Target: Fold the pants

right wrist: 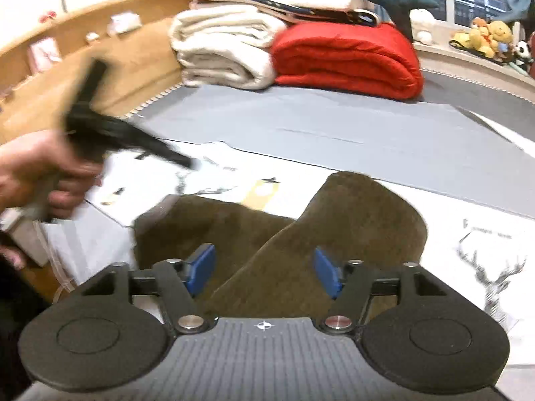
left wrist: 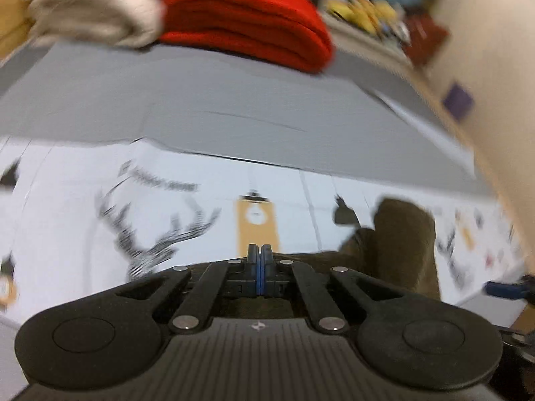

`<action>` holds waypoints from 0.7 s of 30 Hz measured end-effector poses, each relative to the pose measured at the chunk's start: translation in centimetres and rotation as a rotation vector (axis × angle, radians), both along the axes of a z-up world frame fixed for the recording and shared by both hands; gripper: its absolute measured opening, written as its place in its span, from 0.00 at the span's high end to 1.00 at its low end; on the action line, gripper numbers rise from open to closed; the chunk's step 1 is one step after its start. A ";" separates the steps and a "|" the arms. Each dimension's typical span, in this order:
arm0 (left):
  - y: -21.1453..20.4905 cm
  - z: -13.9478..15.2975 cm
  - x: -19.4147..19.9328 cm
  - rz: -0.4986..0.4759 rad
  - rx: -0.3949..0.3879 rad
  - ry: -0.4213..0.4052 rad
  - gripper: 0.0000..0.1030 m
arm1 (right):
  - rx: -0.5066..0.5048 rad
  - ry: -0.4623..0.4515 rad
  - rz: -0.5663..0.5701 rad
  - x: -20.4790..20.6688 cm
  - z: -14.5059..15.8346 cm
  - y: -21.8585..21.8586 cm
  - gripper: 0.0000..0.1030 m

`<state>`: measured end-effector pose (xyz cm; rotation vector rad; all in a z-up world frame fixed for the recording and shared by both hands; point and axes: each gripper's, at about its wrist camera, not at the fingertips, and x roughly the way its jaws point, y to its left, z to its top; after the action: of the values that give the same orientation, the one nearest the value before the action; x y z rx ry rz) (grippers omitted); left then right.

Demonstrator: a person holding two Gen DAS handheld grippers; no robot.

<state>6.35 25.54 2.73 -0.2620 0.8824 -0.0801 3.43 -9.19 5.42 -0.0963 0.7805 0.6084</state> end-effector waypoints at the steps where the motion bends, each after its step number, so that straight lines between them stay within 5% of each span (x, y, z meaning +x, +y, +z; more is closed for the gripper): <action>1: 1.2 -0.2 -0.4 0.012 -0.030 0.006 1.00 | -0.052 0.009 -0.018 1.1 -0.5 0.2 0.28; 4: 1.4 -0.7 -0.9 -0.045 -0.075 0.022 0.96 | -0.095 0.010 -0.149 3.6 -1.9 -0.5 0.28; 8: -2.1 -1.4 -0.1 -0.193 -0.103 0.030 0.65 | -0.014 0.151 -0.306 5.0 -4.9 -3.4 0.28; 10: -4.8 -2.0 0.9 -0.256 -0.110 0.036 0.62 | 0.020 0.226 -0.355 5.0 -6.1 -4.3 0.29; 15: -11.5 -4.7 3.5 -0.351 -0.153 0.082 0.41 | -0.011 0.212 -0.334 4.6 -7.2 -4.4 0.29; 17: -14.0 -5.5 4.3 -0.372 -0.136 0.098 0.24 | -0.011 0.222 -0.354 4.8 -7.4 -4.9 0.29; 21: -16.9 -6.9 6.3 -0.349 -0.141 0.138 0.18 | 0.027 0.244 -0.397 4.6 -6.9 -6.2 0.29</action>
<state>12.68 8.59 -4.18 -0.2444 1.0550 -0.4537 8.06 -15.40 -1.52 0.1591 0.9958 0.2544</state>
